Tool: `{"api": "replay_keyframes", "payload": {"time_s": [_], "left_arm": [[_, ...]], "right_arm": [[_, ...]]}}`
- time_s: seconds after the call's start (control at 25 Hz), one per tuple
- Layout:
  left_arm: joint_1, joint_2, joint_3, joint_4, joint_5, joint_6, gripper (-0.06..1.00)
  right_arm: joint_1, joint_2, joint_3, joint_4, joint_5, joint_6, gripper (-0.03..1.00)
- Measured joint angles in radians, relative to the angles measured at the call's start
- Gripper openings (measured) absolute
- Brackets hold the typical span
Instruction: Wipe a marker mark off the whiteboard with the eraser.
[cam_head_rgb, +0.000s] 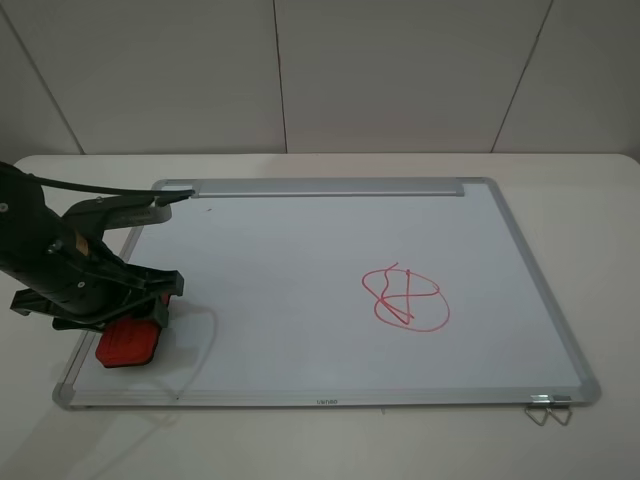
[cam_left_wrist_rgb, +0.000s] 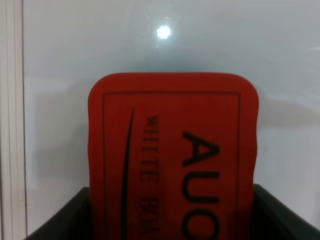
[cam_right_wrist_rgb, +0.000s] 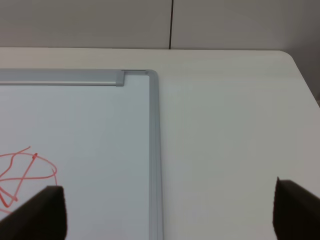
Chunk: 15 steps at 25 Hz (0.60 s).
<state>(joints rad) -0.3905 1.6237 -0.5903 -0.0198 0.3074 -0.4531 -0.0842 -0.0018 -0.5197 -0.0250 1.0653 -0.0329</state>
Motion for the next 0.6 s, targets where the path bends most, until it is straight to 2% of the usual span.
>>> {"api": "replay_keyframes", "payload": {"time_s": [0.12, 0.2, 0.44, 0.6], "left_arm": [[0.0, 0.0, 0.0, 0.02, 0.0, 0.0, 0.71], [0.0, 0.0, 0.0, 0.02, -0.009, 0.0, 0.75], [0.0, -0.011, -0.03, 0.02, -0.009, 0.009, 0.77], [0.0, -0.062, -0.096, 0.02, 0.049, 0.068, 0.77]], "right_arm": [[0.0, 0.0, 0.0, 0.0, 0.0, 0.0, 0.71], [0.0, 0.0, 0.0, 0.0, 0.0, 0.0, 0.71], [0.0, 0.0, 0.0, 0.0, 0.0, 0.0, 0.71], [0.0, 0.0, 0.0, 0.0, 0.0, 0.0, 0.71]]}}
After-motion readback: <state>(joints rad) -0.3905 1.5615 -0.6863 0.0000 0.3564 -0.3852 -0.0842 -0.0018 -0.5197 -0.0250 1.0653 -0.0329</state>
